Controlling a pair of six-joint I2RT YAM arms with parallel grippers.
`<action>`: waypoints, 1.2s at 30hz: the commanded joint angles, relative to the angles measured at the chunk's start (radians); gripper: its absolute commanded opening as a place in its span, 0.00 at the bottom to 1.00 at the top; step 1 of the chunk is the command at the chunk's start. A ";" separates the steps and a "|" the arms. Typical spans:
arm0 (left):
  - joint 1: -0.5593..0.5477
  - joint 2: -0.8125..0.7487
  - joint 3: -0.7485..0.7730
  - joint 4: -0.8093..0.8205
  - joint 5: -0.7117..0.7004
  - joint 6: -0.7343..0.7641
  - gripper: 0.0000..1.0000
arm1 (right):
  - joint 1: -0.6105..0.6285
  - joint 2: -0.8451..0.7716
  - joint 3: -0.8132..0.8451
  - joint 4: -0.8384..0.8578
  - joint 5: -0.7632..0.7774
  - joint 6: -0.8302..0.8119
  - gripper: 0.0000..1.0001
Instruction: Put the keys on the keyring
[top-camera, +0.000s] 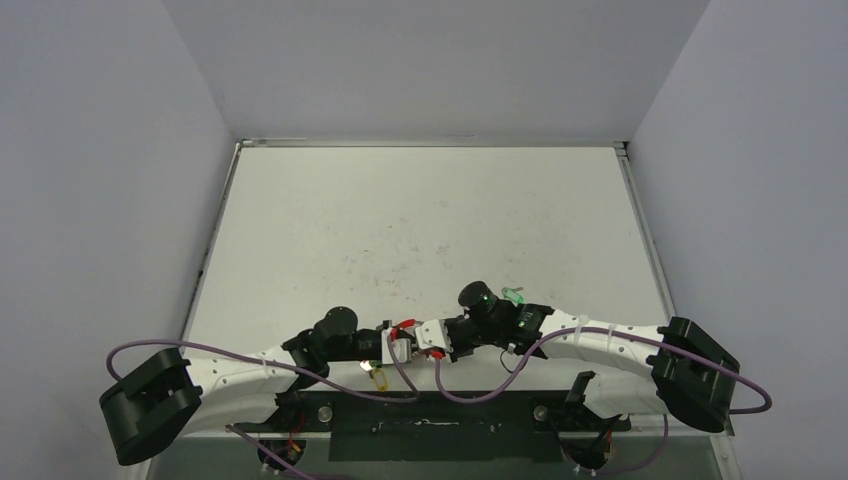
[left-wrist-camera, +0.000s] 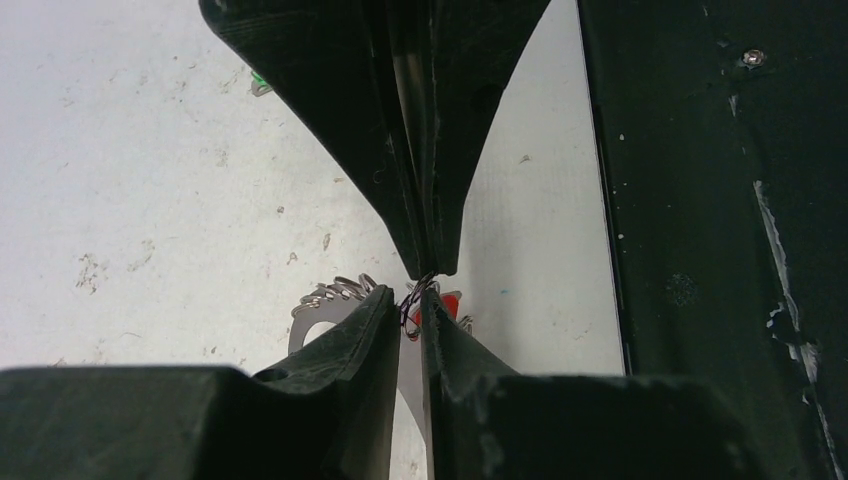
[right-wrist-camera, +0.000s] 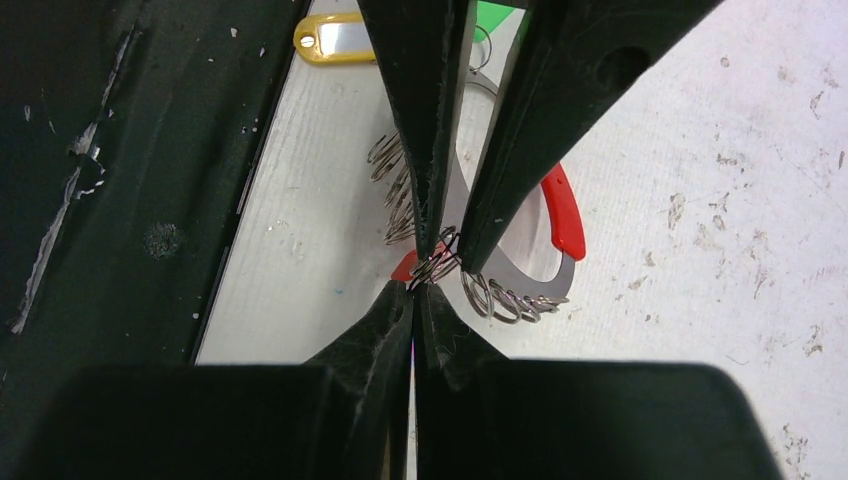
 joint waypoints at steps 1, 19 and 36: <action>-0.011 0.012 0.043 0.065 0.017 0.013 0.10 | -0.004 -0.033 0.043 0.026 -0.037 -0.009 0.00; -0.014 -0.026 0.036 -0.031 -0.001 0.032 0.00 | -0.004 -0.042 0.039 0.058 -0.003 0.021 0.00; -0.017 -0.131 -0.020 -0.085 -0.033 0.026 0.00 | -0.008 -0.034 0.024 0.111 0.023 0.064 0.00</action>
